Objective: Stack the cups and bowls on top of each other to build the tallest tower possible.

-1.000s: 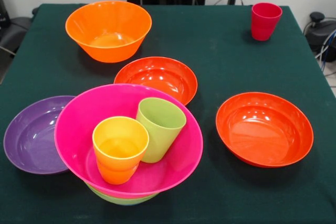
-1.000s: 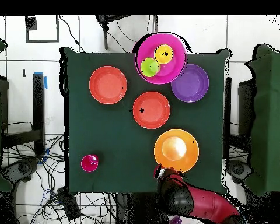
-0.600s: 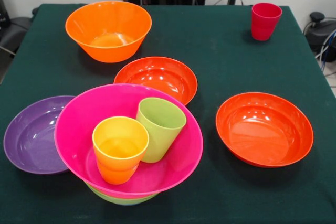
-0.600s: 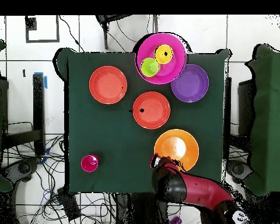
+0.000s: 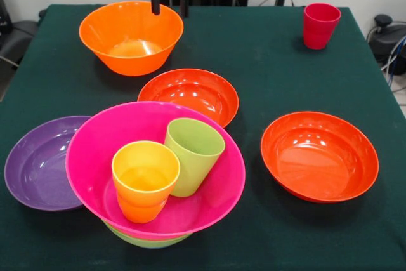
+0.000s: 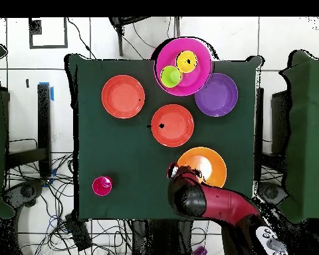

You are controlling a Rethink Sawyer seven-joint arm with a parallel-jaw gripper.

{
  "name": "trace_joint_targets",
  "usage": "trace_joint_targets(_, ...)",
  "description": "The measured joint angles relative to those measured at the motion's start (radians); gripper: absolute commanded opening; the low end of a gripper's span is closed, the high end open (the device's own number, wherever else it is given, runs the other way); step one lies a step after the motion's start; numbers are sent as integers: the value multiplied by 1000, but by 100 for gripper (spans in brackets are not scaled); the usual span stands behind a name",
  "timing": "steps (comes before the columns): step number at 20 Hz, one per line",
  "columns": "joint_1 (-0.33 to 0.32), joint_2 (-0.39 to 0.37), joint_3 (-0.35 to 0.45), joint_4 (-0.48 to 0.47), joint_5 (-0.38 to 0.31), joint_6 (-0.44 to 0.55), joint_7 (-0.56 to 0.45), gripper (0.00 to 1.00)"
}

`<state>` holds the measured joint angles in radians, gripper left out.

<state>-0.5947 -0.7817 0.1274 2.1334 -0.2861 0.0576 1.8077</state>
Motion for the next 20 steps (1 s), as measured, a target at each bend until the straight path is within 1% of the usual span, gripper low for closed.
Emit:
trace_joint_targets(3,6,-2,0,-13,15,0,0,100)
trace_joint_targets(15,37,-2,-14,-66,36,0,0,100)
trace_joint_targets(20,59,-2,-21,-90,50,0,0,100)
